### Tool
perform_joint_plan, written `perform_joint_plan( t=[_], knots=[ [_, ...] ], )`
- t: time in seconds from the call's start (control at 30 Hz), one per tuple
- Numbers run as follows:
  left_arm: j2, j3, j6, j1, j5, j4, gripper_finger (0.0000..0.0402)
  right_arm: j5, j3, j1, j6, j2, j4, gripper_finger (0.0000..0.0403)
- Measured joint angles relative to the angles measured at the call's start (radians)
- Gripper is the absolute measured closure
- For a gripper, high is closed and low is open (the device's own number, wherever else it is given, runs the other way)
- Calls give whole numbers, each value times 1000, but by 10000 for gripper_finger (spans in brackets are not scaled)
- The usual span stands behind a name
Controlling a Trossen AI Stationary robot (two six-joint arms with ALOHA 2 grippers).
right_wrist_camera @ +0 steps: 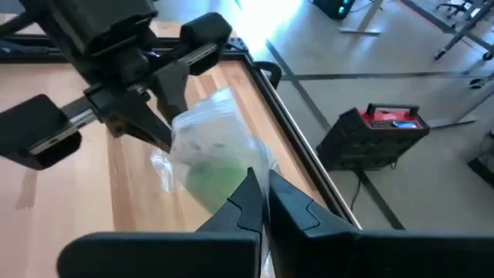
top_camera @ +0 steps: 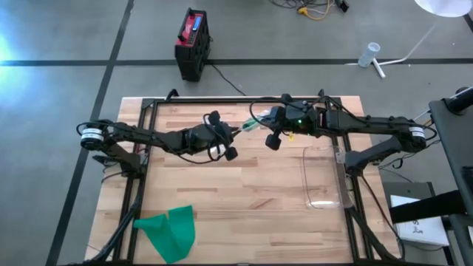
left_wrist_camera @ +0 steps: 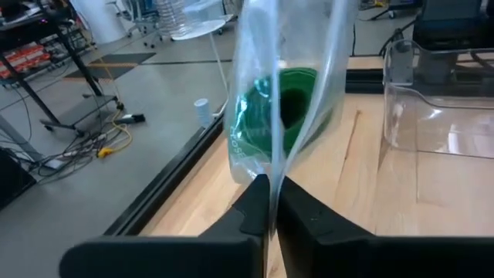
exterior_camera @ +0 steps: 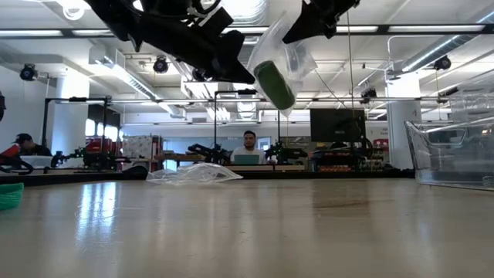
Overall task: Roll bandage
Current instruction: Put the transparent zip bag with the rolled green bandage into the transparent bin
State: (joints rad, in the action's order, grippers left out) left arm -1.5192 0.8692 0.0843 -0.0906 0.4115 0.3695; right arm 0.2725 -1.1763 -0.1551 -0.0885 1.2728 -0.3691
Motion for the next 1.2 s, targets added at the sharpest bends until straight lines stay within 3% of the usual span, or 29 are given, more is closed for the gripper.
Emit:
perform_joint_plan(
  t=[0.17, 0.37, 0.53, 0.67, 0.87, 1.0, 1.1, 1.2],
  knots=[
    [29, -2, -23, 0, -11, -53, 399, 38, 0, -1, 2, -4, -89, 370],
    [140, -2, -73, -5, -89, -174, 400, 70, 27, -1, 13, -36, -215, 293],
    [238, -2, -132, -5, -152, -266, 401, 68, 137, 2, 51, -108, -201, 234],
    [297, -2, -139, -5, -278, -233, 401, 25, 327, 7, 65, -176, 47, 205],
    [303, -1, -111, -5, -457, -59, 401, -285, 598, 9, 90, -191, 655, 193],
    [285, 0, -94, -5, -512, 23, 401, -411, 683, 9, 144, -162, 1045, 196],
    [276, 1, -93, -5, -526, 51, 401, -457, 701, 9, 164, -148, 1185, 199],
    [277, 1, -77, -5, -534, 95, 401, -460, 700, 9, 169, -146, 1175, 198]
  ],
)
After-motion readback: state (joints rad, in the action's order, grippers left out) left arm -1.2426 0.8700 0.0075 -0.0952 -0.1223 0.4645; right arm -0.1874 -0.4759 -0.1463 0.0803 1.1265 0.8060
